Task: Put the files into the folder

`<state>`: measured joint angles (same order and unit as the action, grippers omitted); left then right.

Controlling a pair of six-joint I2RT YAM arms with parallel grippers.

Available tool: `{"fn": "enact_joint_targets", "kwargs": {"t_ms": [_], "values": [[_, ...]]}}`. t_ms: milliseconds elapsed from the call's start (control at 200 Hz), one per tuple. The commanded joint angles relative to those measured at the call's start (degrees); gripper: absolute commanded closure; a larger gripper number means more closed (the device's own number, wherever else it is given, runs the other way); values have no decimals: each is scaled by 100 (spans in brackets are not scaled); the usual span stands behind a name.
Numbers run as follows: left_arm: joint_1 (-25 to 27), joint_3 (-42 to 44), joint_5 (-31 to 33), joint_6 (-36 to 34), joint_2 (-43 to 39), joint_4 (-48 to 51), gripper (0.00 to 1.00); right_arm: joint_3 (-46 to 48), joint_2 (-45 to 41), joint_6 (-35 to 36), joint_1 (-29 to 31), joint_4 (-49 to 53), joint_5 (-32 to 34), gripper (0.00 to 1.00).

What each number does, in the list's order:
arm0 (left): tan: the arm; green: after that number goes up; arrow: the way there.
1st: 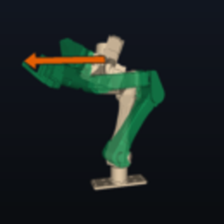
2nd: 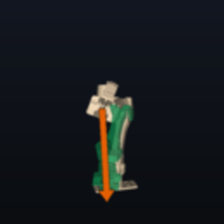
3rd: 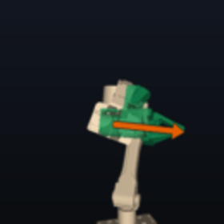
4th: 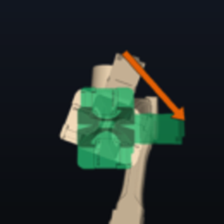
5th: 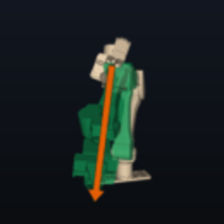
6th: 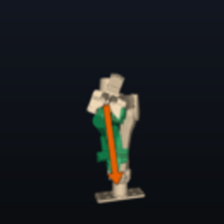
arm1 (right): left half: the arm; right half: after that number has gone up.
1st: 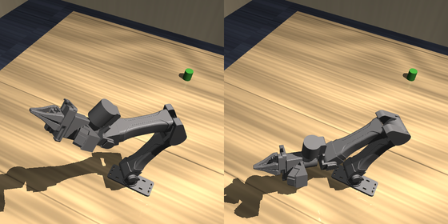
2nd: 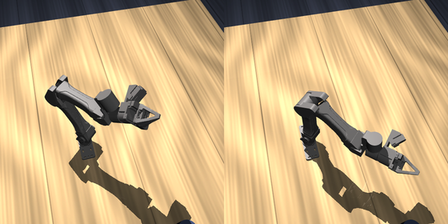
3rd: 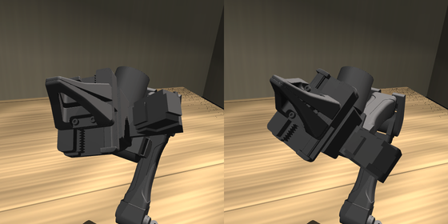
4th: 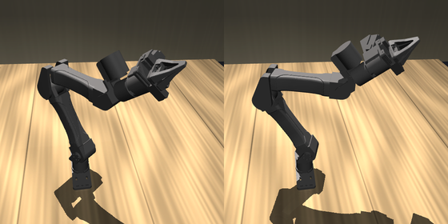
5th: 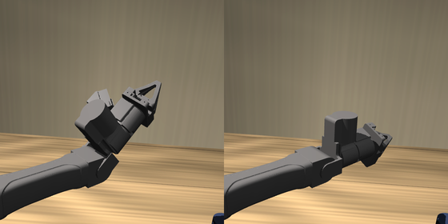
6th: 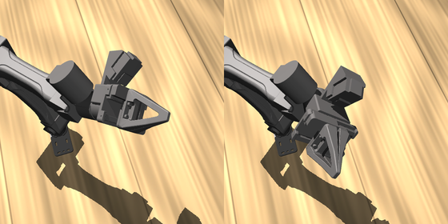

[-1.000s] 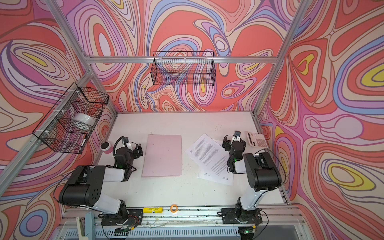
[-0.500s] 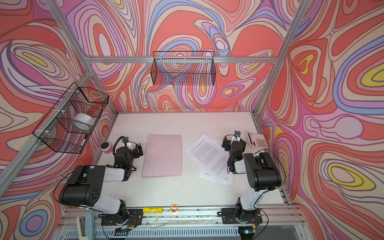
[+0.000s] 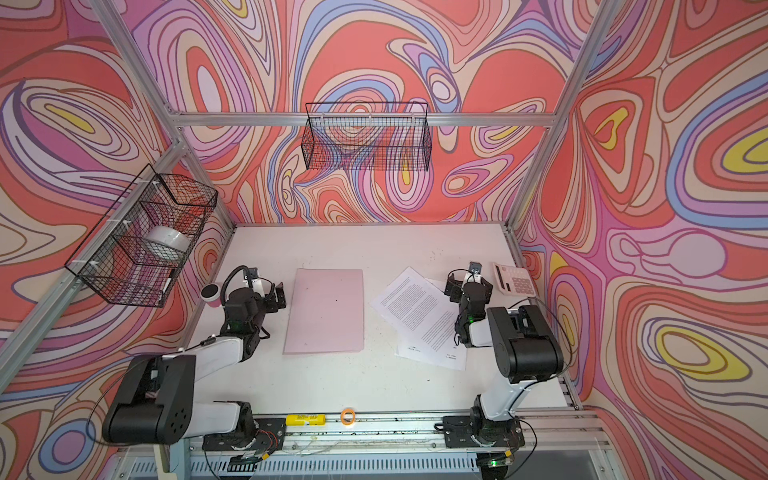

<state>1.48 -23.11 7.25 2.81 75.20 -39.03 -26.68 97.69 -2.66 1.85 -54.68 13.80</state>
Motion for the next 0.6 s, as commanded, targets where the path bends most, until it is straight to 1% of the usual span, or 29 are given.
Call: {"fn": "enact_joint_targets", "kwargs": {"t_ms": [0, 40, 80, 145, 160, 200, 225, 250, 281, 326, 381, 406, 431, 456, 471, 491, 536, 596], "values": [[14, 11, 266, 404, -724, 324, 0, -65, -158, -49, 17, 232, 177, 1], [12, 14, 438, 704, -913, 363, 0, -45, -129, -19, 22, 130, 190, 1], [11, -102, 620, 1114, -1082, 720, 0, -43, -135, -4, 41, 119, 221, 1], [11, -570, 751, 1854, -1258, 1934, 0, -48, -116, -4, 44, 116, 233, 2], [11, -838, 755, 2067, -1258, 2257, 0, -53, -123, -4, 50, 96, 236, 2], [11, -1240, 498, 2448, -1226, 3048, 0, -48, -143, -2, 53, 148, 228, 1], [30, -1440, 215, 2561, -1167, 3419, 0, -48, -130, 13, 60, 125, 240, 1], [112, -1567, 90, 2658, -1105, 3617, 0, -75, -107, 7, 61, 156, 232, 2], [257, -1675, 40, 2689, -1057, 3781, 0, -125, -116, -27, 56, 285, 190, 2], [486, -1761, 20, 2690, -1032, 3896, 0, -69, -147, 24, 72, 145, 250, 2], [696, -1846, 7, 2737, -1066, 4070, 0, -106, -146, 21, 78, 237, 230, 1], [761, -1862, 1, 2758, -1089, 4152, 0, -181, -172, 26, 79, 402, 239, 1], [816, -1859, -55, 2783, -1123, 4179, 0, -289, -264, 59, 133, 574, 465, 1], [863, -1855, -144, 2789, -1151, 4191, 0, -535, -518, 46, 170, 1319, 616, 2], [896, -1852, -178, 2799, -1164, 4202, 0, -616, -610, 41, 170, 1523, 611, 2], [939, -1846, -221, 2831, -1186, 4217, 0, -790, -800, -8, 174, 1963, 535, 1], [1030, -1844, -394, 2863, -1209, 4221, 0, -1044, -1042, -69, 156, 2412, 481, 1], [1113, -1971, -519, 2988, -1190, 4489, 1, -1730, -1272, -203, 158, 3663, -12, 1]]}}
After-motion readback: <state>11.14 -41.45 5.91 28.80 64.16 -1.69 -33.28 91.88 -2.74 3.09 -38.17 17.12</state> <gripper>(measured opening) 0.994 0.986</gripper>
